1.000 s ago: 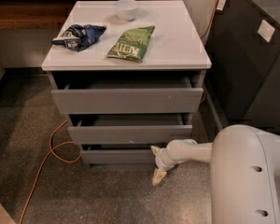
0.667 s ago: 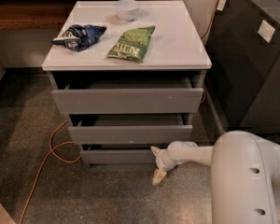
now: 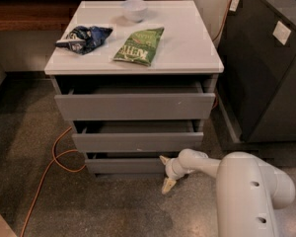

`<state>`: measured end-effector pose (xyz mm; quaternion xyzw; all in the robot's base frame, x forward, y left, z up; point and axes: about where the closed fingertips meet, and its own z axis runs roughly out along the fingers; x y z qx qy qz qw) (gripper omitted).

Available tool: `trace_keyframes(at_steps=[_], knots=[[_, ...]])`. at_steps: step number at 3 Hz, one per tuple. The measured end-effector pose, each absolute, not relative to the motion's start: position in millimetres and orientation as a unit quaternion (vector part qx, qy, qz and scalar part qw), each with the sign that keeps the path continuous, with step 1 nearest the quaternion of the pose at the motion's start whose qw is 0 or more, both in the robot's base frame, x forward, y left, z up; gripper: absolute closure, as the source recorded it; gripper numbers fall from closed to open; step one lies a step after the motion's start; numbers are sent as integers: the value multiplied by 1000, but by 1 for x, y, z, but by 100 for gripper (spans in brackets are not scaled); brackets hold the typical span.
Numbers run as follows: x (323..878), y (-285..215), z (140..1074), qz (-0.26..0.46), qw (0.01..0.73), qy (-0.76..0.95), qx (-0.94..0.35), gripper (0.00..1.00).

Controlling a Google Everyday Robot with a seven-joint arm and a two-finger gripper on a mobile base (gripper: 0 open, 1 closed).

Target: Open bottom drawer

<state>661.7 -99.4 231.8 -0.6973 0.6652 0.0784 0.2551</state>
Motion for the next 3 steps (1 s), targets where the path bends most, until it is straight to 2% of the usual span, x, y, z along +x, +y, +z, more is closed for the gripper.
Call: trace_keyframes(at_steps=[2, 3], knots=[[691, -103, 204, 80, 274, 661, -694, 0], [708, -100, 194, 79, 282, 663, -689, 3]])
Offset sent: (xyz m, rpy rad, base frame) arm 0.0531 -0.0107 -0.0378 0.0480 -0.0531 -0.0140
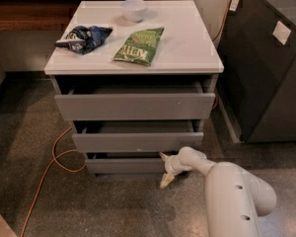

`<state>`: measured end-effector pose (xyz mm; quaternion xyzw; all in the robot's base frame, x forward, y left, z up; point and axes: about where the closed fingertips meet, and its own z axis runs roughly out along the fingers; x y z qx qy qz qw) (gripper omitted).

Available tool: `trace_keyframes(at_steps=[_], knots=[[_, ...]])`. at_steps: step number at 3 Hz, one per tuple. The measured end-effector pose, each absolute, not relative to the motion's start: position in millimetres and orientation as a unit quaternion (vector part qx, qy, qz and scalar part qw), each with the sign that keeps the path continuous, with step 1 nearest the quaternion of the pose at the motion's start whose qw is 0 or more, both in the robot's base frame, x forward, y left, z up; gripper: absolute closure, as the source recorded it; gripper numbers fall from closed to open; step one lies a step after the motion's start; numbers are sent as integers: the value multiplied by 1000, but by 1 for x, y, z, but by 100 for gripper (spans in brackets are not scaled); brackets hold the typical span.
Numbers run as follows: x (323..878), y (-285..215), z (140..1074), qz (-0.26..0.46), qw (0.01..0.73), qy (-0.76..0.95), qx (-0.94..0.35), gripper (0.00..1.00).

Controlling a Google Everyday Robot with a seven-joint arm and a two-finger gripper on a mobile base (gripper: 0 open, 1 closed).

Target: Open bottom drawer

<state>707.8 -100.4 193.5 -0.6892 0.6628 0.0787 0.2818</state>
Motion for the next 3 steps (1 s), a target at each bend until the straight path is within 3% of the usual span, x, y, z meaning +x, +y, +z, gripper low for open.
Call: trace_keyframes(at_steps=[1, 2, 3], knots=[[717, -99, 189, 77, 282, 667, -685, 12], [719, -101, 188, 77, 272, 681, -675, 30], [710, -104, 191, 81, 269, 697, -660, 61]])
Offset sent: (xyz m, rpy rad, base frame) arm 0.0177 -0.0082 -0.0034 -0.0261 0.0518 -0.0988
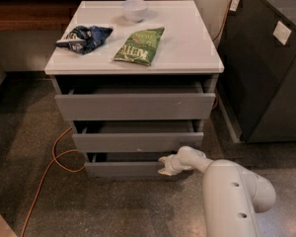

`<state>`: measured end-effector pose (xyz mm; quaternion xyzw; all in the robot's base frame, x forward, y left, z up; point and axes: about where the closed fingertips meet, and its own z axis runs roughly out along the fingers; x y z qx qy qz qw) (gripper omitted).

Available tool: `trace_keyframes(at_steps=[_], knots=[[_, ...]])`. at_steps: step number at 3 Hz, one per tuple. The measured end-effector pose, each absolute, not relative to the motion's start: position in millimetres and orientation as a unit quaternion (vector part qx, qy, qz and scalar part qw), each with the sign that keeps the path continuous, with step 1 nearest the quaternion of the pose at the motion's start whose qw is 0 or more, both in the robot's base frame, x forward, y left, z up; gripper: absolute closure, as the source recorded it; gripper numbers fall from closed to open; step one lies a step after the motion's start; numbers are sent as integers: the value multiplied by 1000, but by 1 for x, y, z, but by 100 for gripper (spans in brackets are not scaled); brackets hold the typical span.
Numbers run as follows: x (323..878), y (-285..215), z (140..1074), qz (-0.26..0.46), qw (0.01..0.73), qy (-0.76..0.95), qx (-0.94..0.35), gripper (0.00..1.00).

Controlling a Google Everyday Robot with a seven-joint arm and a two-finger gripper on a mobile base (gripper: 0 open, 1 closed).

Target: Open bottom drawer

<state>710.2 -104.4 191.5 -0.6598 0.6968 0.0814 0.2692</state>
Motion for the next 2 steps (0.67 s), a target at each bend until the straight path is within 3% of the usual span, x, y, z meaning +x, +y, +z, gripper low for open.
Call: trace_keyframes(at_steps=[1, 2], knots=[[697, -104, 195, 89, 271, 702, -652, 92], [692, -102, 198, 95, 273, 702, -651, 100]])
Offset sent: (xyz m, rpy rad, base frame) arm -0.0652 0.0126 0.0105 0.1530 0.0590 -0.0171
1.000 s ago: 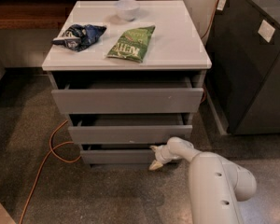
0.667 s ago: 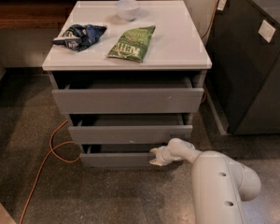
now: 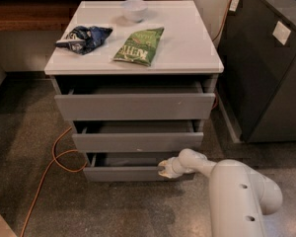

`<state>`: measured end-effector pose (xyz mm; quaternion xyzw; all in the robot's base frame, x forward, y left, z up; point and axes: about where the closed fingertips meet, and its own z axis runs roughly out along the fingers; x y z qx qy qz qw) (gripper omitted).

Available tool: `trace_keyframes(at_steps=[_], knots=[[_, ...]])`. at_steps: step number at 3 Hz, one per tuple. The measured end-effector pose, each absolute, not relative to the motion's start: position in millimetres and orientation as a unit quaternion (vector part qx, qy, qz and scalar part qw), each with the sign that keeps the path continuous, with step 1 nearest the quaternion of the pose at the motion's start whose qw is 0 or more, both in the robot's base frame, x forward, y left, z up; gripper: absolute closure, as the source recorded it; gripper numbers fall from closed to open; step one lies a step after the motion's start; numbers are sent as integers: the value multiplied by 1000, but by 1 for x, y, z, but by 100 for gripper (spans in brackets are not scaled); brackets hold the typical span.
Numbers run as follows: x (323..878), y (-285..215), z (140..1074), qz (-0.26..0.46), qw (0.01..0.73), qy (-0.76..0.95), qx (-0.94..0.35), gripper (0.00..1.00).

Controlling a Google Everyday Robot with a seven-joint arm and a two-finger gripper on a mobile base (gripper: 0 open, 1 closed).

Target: Open bottom drawer

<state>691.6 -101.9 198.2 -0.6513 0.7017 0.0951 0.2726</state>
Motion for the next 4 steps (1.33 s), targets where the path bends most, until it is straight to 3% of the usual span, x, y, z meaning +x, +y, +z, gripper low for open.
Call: trace_keyframes(at_steps=[4], knots=[[637, -82, 205, 148, 280, 704, -636, 100]])
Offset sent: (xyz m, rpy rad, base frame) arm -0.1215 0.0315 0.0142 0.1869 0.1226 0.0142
